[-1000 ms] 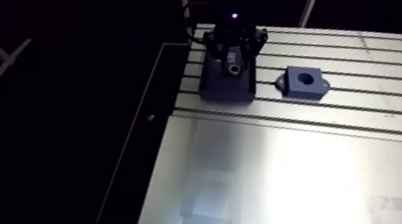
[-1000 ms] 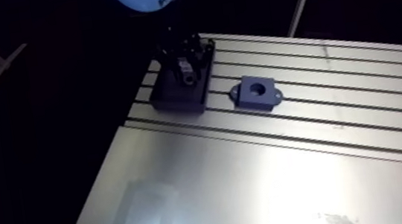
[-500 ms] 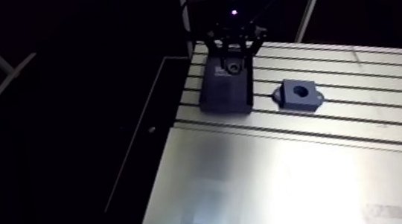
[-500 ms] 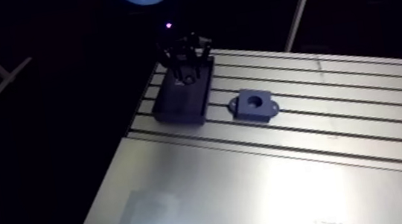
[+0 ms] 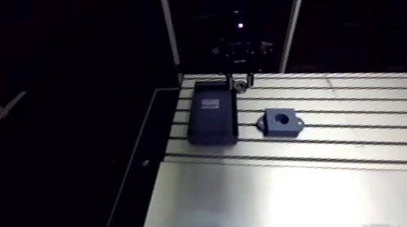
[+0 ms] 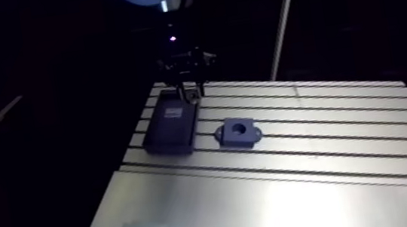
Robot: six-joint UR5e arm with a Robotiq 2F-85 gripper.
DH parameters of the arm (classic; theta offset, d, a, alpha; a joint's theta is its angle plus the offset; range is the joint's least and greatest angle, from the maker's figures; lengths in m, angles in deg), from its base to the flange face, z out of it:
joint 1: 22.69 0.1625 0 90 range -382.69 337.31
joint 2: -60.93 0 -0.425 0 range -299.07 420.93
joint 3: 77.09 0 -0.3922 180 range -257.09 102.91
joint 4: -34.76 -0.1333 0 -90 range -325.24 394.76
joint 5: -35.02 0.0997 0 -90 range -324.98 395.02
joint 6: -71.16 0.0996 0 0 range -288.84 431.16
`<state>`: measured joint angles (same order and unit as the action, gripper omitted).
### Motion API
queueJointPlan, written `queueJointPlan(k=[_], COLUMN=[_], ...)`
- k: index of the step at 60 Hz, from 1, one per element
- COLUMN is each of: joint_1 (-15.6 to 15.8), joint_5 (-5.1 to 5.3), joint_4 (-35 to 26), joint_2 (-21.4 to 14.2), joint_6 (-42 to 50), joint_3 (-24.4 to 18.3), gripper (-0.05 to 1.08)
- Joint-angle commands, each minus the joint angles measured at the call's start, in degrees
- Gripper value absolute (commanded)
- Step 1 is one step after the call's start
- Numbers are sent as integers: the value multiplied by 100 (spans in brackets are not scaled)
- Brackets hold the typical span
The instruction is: Pick up the bearing and press it into the housing until flush.
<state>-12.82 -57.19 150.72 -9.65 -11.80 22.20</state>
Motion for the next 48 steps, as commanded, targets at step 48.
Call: queueJointPlan(k=[48], joint_1=[-908], joint_5=[-249], joint_4=[389], joint_2=[-610], joint_6=[-1016], joint_3=[971], gripper=[83])
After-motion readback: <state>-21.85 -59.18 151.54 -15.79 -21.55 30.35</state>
